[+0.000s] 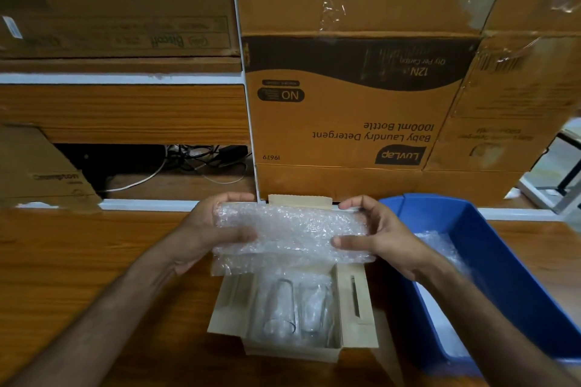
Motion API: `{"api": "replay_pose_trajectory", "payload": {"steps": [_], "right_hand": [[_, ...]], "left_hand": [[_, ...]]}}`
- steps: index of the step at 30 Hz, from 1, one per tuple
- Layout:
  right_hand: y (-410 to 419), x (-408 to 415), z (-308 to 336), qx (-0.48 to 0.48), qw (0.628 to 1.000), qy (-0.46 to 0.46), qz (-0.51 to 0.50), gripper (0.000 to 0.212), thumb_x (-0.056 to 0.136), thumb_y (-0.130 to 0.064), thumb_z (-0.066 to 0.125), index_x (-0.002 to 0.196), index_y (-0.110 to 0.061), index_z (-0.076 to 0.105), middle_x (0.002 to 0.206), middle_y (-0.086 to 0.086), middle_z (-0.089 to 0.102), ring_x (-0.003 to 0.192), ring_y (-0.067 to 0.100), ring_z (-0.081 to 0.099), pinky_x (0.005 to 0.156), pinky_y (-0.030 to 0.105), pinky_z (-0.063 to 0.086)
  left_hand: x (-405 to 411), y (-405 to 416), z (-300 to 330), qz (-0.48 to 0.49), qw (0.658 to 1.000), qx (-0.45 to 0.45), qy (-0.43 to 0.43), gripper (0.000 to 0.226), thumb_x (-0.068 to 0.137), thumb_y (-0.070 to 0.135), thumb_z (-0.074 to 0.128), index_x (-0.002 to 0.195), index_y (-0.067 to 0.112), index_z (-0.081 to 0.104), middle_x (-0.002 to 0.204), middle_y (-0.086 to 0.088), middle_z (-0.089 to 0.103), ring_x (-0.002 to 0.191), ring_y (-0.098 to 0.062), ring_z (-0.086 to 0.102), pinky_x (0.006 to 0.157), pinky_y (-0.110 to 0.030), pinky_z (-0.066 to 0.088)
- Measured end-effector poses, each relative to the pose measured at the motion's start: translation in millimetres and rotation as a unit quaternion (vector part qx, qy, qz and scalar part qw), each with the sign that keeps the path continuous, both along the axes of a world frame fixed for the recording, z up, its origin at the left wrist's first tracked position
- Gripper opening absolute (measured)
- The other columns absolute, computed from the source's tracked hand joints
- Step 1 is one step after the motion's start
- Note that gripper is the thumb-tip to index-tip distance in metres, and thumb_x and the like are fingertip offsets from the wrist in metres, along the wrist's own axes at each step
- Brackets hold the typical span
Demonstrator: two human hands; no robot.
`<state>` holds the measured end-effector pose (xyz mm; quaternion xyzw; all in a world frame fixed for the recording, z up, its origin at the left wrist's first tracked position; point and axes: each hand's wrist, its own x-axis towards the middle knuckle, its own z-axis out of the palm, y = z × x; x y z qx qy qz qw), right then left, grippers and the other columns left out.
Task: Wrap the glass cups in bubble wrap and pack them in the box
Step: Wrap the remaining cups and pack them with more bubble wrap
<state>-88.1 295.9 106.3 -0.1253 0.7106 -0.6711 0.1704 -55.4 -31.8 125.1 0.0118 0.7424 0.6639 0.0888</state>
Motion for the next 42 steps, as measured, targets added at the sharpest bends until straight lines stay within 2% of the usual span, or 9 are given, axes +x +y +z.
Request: {"api": "replay_pose_trajectory", "payload": {"steps": [4, 12, 16, 20, 23, 30, 34, 38, 42], "right_hand": [[-7.2, 5.9, 3.6, -0.025, 0.999, 0.003, -0.025, 0.050, 0.080, 0.004, 0.082, 0.125, -0.009, 0.064, 0.109, 0.008, 0.078, 0.104, 0.024, 0.075, 0.086, 0.031, 0.061], [-5.6, 7.7, 5.7, -0.051, 0.998, 0.010, -0.034, 0.018, 0.096, 0.005, 0.063, 0.098, -0.009, 0.073, 0.108, 0.014, 0.074, 0.074, 0.017, 0.072, 0.050, 0.019, 0.054], [-6.2, 8.4, 1.7, -0.056, 0.998, 0.009, -0.017, 0.038, 0.094, 0.015, 0.053, 0.076, -0.008, 0.078, 0.124, 0.018, 0.070, 0.092, 0.026, 0.074, 0.065, 0.024, 0.060], [-2.6, 10.2, 0.2, -0.056, 0.998, 0.010, 0.035, 0.013, 0.084, -0.019, 0.076, 0.083, -0.007, 0.081, 0.118, 0.016, 0.072, 0.104, 0.026, 0.071, 0.083, 0.030, 0.059], [-8.7, 11.5, -1.2, 0.031, 0.995, 0.100, -0.007, 0.020, 0.080, -0.017, 0.089, 0.087, -0.004, 0.075, 0.097, 0.013, 0.075, 0.092, 0.032, 0.070, 0.084, 0.037, 0.058], [-16.5, 12.8, -4.5, 0.072, 0.986, 0.151, 0.025, 0.026, 0.083, -0.001, 0.084, 0.105, -0.012, 0.076, 0.106, -0.002, 0.076, 0.102, 0.009, 0.071, 0.089, 0.017, 0.052], [-18.0, 16.6, -10.0, 0.202, 0.954, 0.220, 0.021, 0.023, 0.078, -0.010, 0.087, 0.090, -0.025, 0.075, 0.108, -0.008, 0.073, 0.108, 0.006, 0.067, 0.099, 0.036, 0.054], [-30.6, 32.2, -11.9, 0.347, 0.883, 0.311, 0.051, 0.039, 0.078, -0.050, 0.082, 0.101, -0.036, 0.054, 0.100, -0.016, 0.065, 0.091, 0.006, 0.064, 0.079, 0.036, 0.056], [-41.0, 33.0, -23.4, 0.365, 0.883, 0.284, 0.079, 0.038, 0.090, -0.028, 0.077, 0.103, -0.035, 0.043, 0.087, -0.007, 0.063, 0.075, 0.014, 0.063, 0.067, 0.046, 0.055]], "left_hand": [[5.8, 6.4, -1.3, -0.023, 0.999, 0.029, -0.038, 0.024, 0.087, 0.003, 0.074, 0.110, 0.000, 0.068, 0.105, -0.013, 0.077, 0.096, -0.026, 0.074, 0.070, -0.026, 0.059], [13.8, 9.6, -4.6, -0.039, 0.999, 0.025, 0.013, 0.033, 0.064, 0.036, 0.088, 0.088, 0.018, 0.072, 0.104, 0.002, 0.077, 0.082, -0.015, 0.075, 0.061, -0.025, 0.059], [20.2, -5.1, -5.6, -0.102, 0.994, 0.032, -0.026, 0.047, 0.054, 0.035, 0.098, 0.093, 0.015, 0.081, 0.114, -0.002, 0.075, 0.098, -0.014, 0.075, 0.074, -0.024, 0.060], [21.5, -8.9, -2.9, -0.117, 0.991, 0.000, -0.057, 0.064, 0.048, 0.068, 0.092, 0.088, 0.019, 0.081, 0.111, 0.002, 0.076, 0.104, -0.012, 0.072, 0.080, -0.027, 0.058], [13.3, -2.2, -6.4, -0.080, 0.991, -0.101, -0.029, 0.049, 0.061, 0.049, 0.092, 0.090, 0.016, 0.069, 0.094, 0.002, 0.077, 0.089, -0.014, 0.073, 0.072, -0.024, 0.056], [1.3, 12.3, -11.6, -0.227, 0.944, -0.235, -0.041, 0.045, 0.089, 0.037, 0.079, 0.131, 0.033, 0.063, 0.128, 0.007, 0.069, 0.116, -0.009, 0.066, 0.091, -0.034, 0.059], [-1.1, 22.2, -18.4, -0.230, 0.922, -0.311, 0.014, 0.020, 0.104, 0.029, 0.058, 0.123, 0.025, 0.064, 0.111, 0.009, 0.073, 0.100, -0.004, 0.067, 0.093, -0.036, 0.056], [-0.1, 26.1, -30.1, -0.227, 0.897, -0.375, 0.057, 0.014, 0.108, 0.029, 0.048, 0.120, 0.035, 0.054, 0.104, 0.014, 0.069, 0.090, 0.000, 0.067, 0.079, -0.028, 0.055], [7.3, 28.1, -48.7, -0.233, 0.858, -0.442, 0.121, 0.023, 0.109, 0.033, 0.042, 0.130, 0.031, 0.047, 0.117, 0.000, 0.065, 0.102, -0.016, 0.063, 0.093, -0.044, 0.053]]}}
